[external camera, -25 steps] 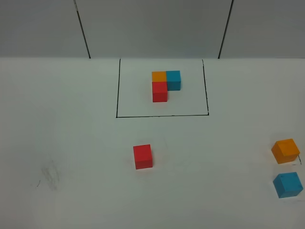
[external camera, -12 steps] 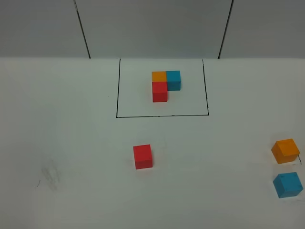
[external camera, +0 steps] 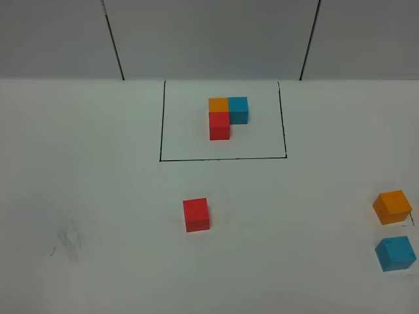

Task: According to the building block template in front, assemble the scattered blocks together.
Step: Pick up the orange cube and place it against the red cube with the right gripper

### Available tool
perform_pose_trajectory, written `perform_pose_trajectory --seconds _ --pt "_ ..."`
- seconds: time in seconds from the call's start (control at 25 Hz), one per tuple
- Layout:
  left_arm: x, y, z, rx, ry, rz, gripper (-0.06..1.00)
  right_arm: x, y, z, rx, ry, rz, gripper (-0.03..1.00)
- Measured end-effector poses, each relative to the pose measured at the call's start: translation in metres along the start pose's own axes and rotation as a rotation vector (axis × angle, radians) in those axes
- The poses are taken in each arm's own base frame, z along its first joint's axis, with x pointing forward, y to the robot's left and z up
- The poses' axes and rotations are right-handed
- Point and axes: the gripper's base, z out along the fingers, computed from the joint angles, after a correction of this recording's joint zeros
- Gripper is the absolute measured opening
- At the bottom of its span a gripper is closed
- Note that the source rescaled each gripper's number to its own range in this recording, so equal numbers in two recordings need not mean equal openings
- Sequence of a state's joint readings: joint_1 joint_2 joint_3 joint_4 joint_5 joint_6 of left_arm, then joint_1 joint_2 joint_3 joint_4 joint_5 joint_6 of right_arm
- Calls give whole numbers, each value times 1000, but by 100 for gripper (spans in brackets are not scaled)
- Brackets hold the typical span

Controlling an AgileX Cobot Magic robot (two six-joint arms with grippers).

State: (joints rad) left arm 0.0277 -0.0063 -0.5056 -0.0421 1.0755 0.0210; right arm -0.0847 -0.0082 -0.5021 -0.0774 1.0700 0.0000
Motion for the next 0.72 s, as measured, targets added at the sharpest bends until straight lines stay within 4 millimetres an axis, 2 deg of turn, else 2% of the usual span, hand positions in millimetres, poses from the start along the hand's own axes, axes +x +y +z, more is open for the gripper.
perform_pose_trajectory --seconds 0.72 --pt "0 0 0 0 0 0 0 0 0 0 0 0 0 1"
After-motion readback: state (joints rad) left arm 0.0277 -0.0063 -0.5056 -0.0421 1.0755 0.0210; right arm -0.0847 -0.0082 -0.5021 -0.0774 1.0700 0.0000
